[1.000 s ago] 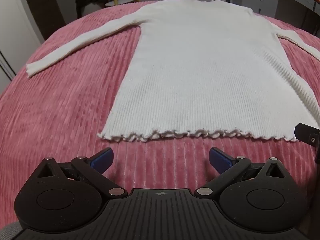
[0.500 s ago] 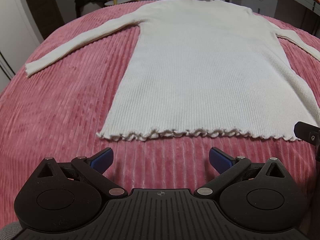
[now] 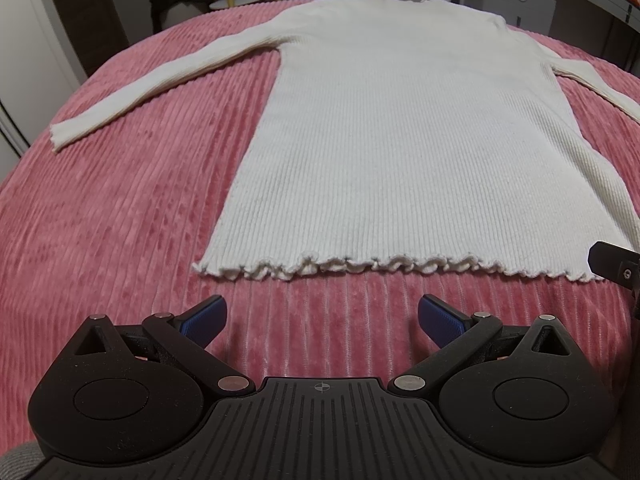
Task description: Fold small clothes
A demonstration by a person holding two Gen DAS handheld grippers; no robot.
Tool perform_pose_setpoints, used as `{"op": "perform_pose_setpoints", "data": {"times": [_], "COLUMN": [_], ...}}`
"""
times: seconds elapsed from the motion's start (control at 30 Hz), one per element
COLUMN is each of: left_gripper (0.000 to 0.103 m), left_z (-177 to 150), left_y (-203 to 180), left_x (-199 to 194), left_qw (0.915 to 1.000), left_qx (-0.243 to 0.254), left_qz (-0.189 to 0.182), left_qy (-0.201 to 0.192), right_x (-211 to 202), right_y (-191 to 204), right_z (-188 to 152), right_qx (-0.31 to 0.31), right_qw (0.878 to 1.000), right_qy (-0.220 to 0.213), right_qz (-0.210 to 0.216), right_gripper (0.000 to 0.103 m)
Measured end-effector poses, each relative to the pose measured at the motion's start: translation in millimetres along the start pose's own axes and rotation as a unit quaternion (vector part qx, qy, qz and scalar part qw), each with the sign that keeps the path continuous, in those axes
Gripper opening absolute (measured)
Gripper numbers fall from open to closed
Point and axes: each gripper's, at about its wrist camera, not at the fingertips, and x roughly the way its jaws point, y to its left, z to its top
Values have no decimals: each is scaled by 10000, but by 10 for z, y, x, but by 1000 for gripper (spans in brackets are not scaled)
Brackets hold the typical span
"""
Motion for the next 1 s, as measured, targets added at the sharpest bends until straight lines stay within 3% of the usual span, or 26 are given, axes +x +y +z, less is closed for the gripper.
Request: {"op": "perform_pose_setpoints", "data": {"times": [1.0], "left_gripper": [103], "left_z": [-2], "left_y": [3], "left_x": [25], "left_qw": [10000], "left_qx": [-40], "left_qz": [-33], "left_qy": [68], "right_x": [23], "right_y": [-18], "right_z": [-11], "right_qx": [64], "right_qw": [10000], "right_qy": [48], "right_qz": [-28], "right_gripper": [99]}}
